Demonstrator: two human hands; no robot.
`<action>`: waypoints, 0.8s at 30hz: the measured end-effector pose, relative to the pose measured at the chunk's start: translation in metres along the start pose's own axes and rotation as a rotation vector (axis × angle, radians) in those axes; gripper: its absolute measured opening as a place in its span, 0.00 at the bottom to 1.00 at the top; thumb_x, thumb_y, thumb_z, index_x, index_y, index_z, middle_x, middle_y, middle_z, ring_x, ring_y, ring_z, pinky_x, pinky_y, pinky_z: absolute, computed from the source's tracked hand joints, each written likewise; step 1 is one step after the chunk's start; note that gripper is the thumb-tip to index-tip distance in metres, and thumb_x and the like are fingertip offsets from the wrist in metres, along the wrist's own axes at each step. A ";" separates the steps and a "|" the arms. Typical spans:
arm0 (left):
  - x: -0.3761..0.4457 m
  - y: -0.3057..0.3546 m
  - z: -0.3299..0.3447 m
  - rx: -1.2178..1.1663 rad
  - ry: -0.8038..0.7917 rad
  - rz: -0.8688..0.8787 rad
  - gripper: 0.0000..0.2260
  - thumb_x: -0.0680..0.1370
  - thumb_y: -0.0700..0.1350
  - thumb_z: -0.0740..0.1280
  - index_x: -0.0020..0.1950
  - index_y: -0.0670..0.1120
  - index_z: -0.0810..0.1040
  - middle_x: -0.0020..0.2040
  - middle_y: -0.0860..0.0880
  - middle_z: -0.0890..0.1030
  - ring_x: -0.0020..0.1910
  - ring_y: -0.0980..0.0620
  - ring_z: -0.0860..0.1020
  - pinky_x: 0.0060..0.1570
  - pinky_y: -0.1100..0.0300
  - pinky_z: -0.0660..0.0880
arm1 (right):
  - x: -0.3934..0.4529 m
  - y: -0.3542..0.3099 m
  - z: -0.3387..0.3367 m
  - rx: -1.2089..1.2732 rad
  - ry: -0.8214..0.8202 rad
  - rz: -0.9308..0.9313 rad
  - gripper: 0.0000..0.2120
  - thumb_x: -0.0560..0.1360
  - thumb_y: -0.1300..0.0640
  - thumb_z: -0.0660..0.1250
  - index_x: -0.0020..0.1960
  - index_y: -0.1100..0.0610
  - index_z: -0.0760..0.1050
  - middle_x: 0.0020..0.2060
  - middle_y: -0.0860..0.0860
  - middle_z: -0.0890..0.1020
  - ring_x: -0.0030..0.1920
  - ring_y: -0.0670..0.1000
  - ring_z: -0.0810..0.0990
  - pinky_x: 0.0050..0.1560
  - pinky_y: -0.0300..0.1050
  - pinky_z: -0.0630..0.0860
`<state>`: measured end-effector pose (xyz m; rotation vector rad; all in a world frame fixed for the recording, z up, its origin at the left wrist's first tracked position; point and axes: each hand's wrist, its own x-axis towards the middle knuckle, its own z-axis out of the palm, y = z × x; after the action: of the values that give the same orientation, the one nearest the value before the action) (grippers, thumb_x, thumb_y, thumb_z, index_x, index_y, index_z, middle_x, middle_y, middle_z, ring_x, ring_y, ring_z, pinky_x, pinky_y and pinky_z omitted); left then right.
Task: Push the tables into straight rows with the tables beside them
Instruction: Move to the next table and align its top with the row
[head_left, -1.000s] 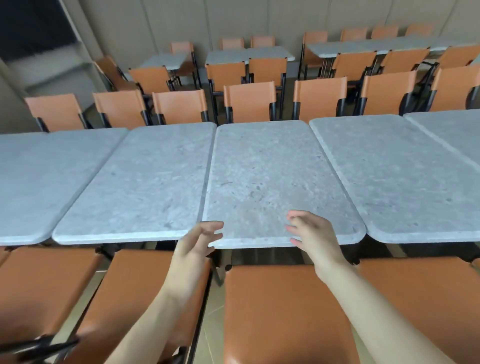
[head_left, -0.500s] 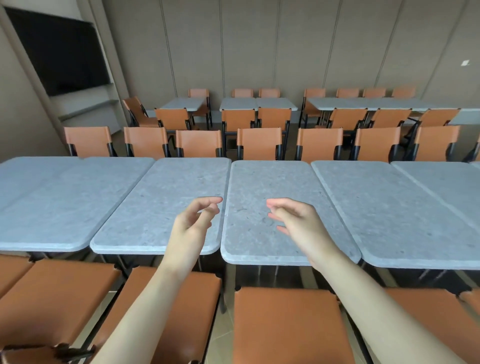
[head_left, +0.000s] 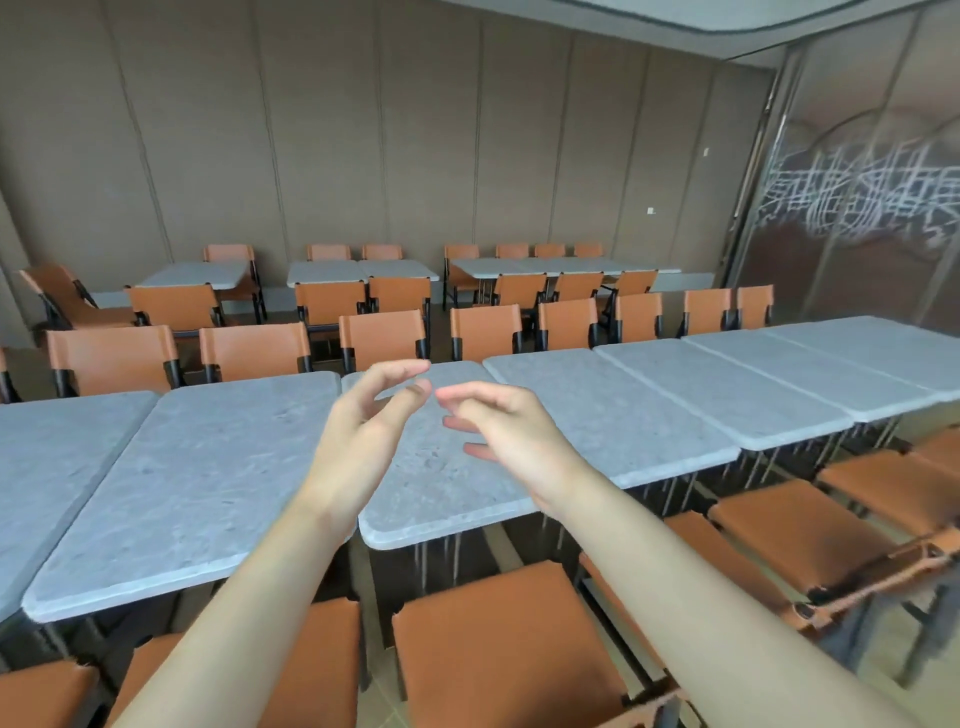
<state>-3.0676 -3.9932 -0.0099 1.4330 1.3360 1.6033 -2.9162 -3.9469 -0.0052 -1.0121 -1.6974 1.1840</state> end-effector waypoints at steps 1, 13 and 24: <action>-0.005 0.004 -0.001 -0.007 -0.010 0.005 0.09 0.82 0.49 0.65 0.60 0.58 0.81 0.59 0.65 0.79 0.61 0.68 0.76 0.71 0.52 0.69 | -0.009 -0.004 0.002 -0.010 0.007 0.006 0.12 0.83 0.57 0.62 0.61 0.49 0.82 0.60 0.43 0.82 0.61 0.45 0.81 0.66 0.52 0.77; -0.023 0.023 -0.033 -0.065 -0.087 0.021 0.08 0.83 0.52 0.64 0.58 0.61 0.82 0.60 0.65 0.80 0.66 0.58 0.76 0.71 0.48 0.70 | -0.036 -0.051 0.021 -0.052 0.024 0.027 0.12 0.83 0.54 0.63 0.62 0.51 0.82 0.60 0.44 0.82 0.62 0.46 0.81 0.66 0.50 0.76; 0.030 0.003 -0.084 -0.045 -0.084 0.021 0.09 0.83 0.51 0.64 0.58 0.60 0.82 0.55 0.68 0.81 0.60 0.62 0.79 0.57 0.61 0.72 | 0.031 -0.056 0.063 -0.030 -0.003 0.025 0.13 0.83 0.55 0.62 0.63 0.54 0.81 0.63 0.48 0.81 0.62 0.48 0.81 0.65 0.51 0.77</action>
<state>-3.1541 -3.9909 0.0107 1.4754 1.2337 1.5597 -2.9939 -3.9505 0.0396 -1.0530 -1.7147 1.1795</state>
